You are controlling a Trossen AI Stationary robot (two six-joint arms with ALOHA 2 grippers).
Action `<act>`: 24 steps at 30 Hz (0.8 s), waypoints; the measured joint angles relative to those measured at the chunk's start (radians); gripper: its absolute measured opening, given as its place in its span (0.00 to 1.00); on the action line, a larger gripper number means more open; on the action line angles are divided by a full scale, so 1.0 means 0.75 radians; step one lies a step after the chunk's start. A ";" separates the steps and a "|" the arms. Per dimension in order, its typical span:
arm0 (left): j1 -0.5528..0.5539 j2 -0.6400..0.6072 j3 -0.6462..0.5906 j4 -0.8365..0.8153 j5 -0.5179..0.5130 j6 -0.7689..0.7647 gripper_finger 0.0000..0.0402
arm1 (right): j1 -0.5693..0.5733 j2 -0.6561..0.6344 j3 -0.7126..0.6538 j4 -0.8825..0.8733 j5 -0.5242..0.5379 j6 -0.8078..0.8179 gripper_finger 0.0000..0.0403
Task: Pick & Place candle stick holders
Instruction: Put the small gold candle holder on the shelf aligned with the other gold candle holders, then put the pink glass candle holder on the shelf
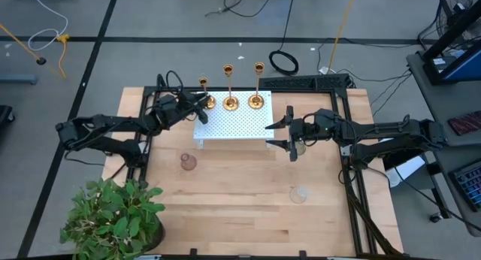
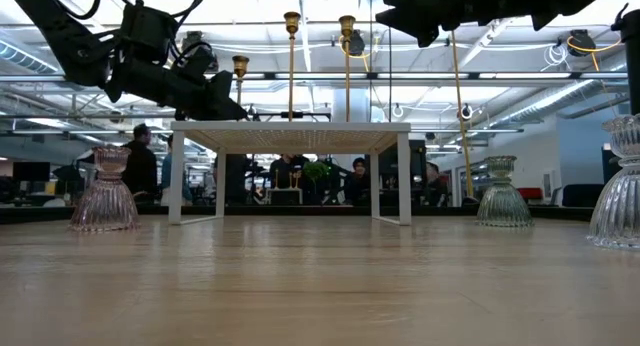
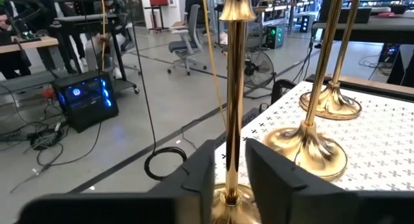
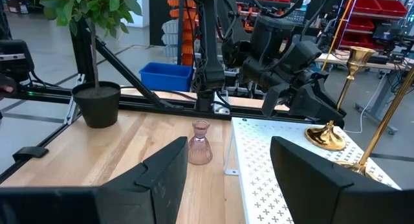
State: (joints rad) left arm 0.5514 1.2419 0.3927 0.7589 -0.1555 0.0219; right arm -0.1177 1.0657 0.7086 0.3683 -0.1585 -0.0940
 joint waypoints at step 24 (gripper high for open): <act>-0.298 -0.531 0.001 -0.623 -0.002 -0.042 0.48 | 0.000 0.000 0.000 -0.010 -0.001 0.003 0.53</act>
State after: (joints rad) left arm 0.3283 0.8437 0.3937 0.2919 -0.1572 -0.0097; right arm -0.1177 1.0657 0.7086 0.3607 -0.1589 -0.0917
